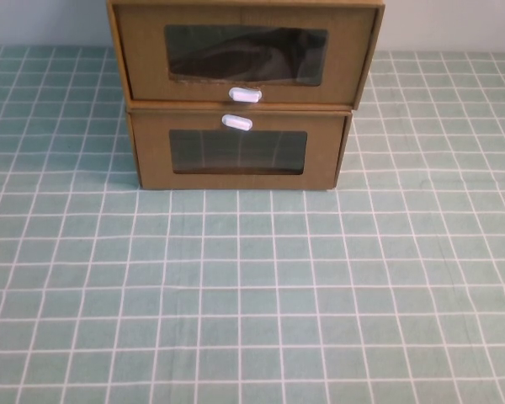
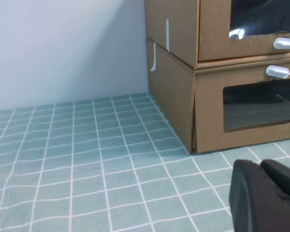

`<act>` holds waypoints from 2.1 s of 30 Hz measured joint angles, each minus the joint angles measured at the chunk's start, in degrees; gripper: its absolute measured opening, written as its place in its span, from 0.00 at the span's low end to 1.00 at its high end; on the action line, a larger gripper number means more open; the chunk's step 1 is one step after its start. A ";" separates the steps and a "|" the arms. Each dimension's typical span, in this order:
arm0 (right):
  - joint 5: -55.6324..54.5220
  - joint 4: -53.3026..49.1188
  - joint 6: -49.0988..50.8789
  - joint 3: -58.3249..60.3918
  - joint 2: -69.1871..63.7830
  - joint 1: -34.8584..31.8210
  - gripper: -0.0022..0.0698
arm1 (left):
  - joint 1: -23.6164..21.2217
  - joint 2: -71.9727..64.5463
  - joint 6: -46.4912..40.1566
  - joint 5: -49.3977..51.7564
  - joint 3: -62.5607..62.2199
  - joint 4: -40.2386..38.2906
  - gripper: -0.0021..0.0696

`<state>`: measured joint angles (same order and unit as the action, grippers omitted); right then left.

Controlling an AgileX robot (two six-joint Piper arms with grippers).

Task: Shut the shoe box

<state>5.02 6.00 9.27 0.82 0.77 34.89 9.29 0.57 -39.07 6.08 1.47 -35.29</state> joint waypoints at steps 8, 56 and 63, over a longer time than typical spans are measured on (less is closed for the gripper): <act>10.85 0.00 0.00 0.71 0.00 0.00 0.01 | 0.00 0.13 0.00 0.61 0.00 -0.57 0.02; 14.56 -6.86 0.01 0.71 0.00 -34.24 0.01 | 0.00 0.13 0.00 1.34 0.00 -0.70 0.02; 14.56 -6.86 0.01 0.71 0.00 -34.24 0.01 | 0.00 0.13 0.00 1.34 0.00 -0.70 0.02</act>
<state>19.58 -0.87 9.27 1.53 0.77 0.66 9.29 0.70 -39.07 7.42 1.47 -35.99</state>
